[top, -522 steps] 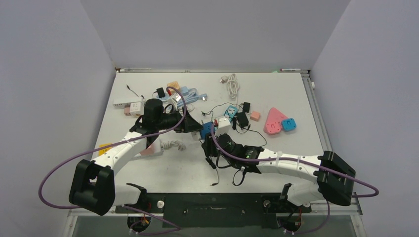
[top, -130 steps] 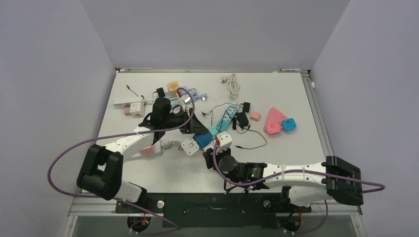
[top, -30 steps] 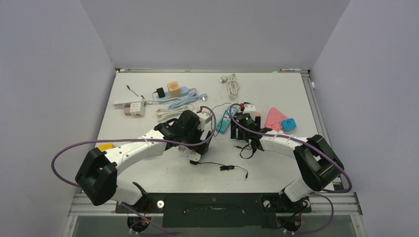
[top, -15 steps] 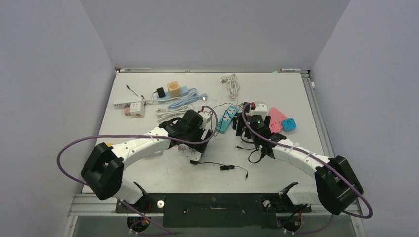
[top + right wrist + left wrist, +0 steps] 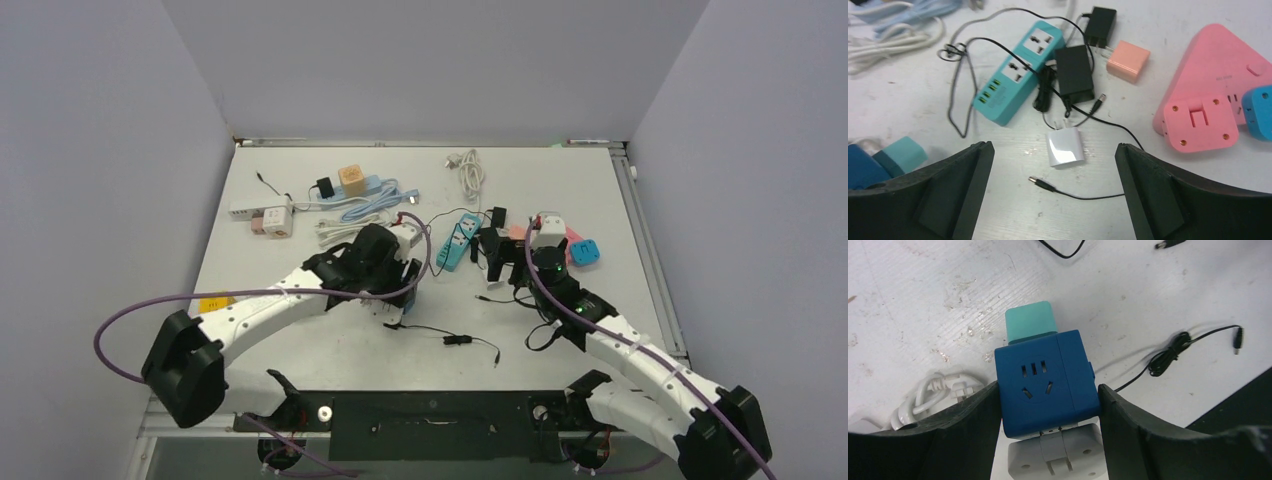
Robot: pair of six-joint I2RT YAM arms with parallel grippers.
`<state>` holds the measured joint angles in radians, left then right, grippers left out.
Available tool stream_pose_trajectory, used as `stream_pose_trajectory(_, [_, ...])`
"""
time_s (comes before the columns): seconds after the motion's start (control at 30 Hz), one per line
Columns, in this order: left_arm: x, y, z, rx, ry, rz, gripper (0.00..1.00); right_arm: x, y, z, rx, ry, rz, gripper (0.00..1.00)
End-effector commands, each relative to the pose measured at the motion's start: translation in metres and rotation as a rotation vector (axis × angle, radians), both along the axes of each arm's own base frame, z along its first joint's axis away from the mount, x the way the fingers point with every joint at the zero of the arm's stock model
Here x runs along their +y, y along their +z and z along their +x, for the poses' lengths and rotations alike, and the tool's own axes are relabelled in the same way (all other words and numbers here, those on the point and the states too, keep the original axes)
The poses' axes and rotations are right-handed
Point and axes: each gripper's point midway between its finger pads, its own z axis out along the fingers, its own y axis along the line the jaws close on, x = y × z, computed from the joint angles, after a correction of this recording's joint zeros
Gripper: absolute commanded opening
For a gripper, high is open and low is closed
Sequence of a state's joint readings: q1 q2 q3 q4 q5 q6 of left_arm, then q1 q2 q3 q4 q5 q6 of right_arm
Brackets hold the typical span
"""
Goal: Pull the plug off the socket
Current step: Pick up the socket from the center of the board.
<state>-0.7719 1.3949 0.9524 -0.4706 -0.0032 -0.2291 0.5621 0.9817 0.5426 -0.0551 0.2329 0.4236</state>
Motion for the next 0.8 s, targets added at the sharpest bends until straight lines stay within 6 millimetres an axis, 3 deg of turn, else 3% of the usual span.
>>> stream_pose_trajectory(0.0, [-0.011, 0.092, 0.013, -0.236, -0.004, -0.319, 0.00, 0.020, 0.039, -0.014, -0.084, 0.119, 0.156, 1.00])
stream_pose_trajectory(0.17, [-0.012, 0.152, -0.001, -0.251, -0.132, -0.704, 0.00, 0.057, 0.087, -0.051, -0.196, 0.354, 0.426, 0.93])
stream_pose_trajectory(0.33, [-0.007, 0.194, -0.005, -0.238, -0.252, -0.949, 0.00, 0.070, 0.107, -0.065, -0.188, 0.398, 0.591, 0.91])
stream_pose_trajectory(0.57, [-0.011, 0.217, -0.034, -0.169, -0.415, -1.123, 0.00, 0.094, 0.148, -0.087, -0.275, 0.580, 0.832, 0.90])
stream_pose_trajectory(0.77, [-0.010, 0.226, -0.047, -0.168, -0.480, -1.154, 0.00, 0.109, 0.148, -0.090, -0.276, 0.617, 0.882, 0.90])
